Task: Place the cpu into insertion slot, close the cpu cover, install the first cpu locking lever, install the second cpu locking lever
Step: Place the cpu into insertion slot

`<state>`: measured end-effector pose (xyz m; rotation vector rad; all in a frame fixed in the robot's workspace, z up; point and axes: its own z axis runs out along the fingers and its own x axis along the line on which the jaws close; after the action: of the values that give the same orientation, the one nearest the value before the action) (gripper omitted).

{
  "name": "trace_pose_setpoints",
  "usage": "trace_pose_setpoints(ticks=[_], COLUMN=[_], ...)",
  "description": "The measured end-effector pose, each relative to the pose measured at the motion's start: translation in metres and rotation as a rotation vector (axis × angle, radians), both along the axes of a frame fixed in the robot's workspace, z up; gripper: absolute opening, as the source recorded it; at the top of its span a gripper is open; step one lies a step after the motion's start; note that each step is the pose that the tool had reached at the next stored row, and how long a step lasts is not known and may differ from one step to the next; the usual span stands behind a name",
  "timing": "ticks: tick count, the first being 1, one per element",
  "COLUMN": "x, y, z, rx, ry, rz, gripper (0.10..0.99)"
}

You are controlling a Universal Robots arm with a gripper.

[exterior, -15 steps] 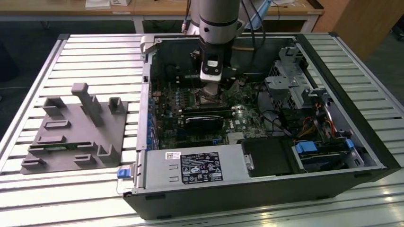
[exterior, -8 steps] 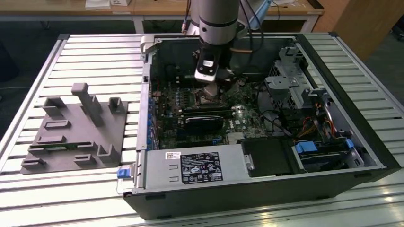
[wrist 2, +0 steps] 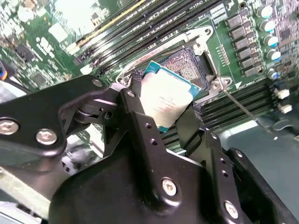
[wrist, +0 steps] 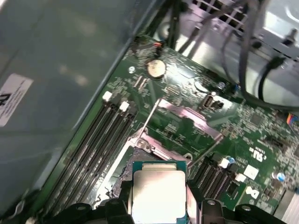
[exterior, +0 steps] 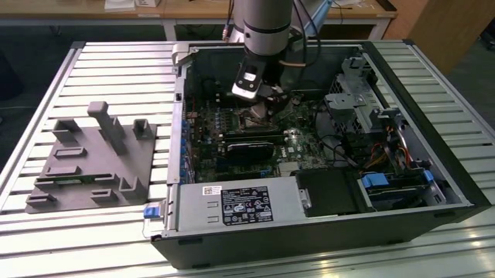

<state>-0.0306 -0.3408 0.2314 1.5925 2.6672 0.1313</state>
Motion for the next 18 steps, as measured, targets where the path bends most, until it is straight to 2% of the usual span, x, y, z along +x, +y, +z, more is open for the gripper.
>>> trace_pose_setpoints(ticks=[18], x=[-0.0005], y=[0.0000], z=[-0.0012], rx=[0.000], ry=[0.0001], rz=[-0.289], gripper=[0.541])
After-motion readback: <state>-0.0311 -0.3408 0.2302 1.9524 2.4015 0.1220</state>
